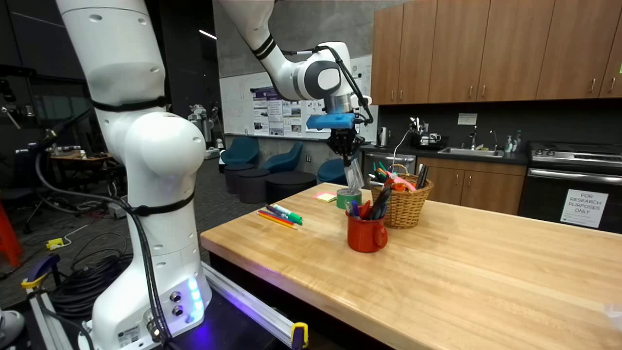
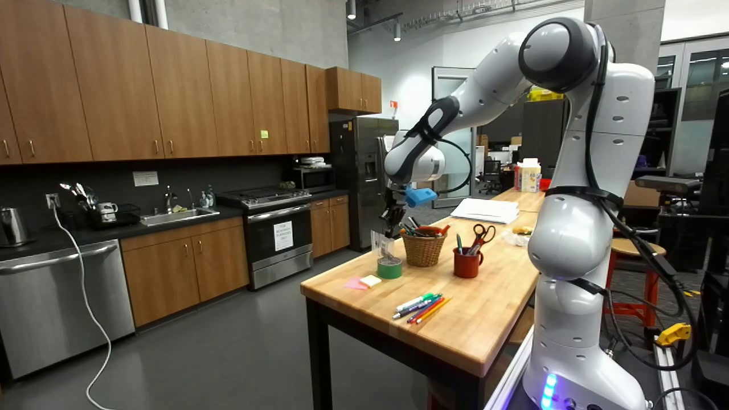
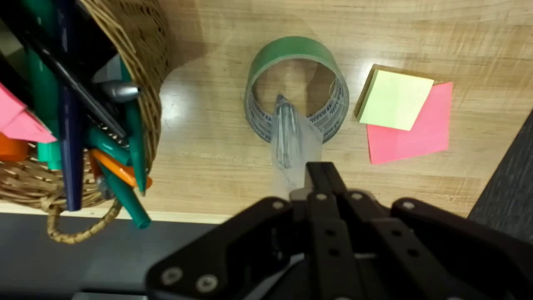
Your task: Pick up the plastic on the left and put it in the center hole of the green masking tape
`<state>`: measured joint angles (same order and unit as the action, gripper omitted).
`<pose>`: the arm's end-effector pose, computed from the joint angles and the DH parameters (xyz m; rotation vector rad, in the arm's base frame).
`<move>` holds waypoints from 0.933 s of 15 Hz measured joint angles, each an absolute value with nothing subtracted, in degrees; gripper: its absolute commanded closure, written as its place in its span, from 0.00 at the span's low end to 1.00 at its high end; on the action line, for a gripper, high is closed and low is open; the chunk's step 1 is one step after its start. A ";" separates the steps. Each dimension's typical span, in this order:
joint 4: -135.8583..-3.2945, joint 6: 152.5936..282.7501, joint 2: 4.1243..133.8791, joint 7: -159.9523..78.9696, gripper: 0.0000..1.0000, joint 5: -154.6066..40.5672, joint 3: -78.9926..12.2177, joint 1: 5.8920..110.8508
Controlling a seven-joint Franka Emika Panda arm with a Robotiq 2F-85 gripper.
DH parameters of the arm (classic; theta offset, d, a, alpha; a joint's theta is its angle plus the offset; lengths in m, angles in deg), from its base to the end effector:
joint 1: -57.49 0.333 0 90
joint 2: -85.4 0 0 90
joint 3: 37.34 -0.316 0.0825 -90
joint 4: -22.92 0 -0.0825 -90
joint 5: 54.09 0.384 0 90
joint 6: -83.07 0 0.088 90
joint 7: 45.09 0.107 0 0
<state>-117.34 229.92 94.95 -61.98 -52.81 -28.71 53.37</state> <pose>0.4760 -0.1085 0.3911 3.0770 0.0828 0.4345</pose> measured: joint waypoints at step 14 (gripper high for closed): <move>-119.32 229.94 93.17 -61.99 1.00 -52.63 -28.72 53.67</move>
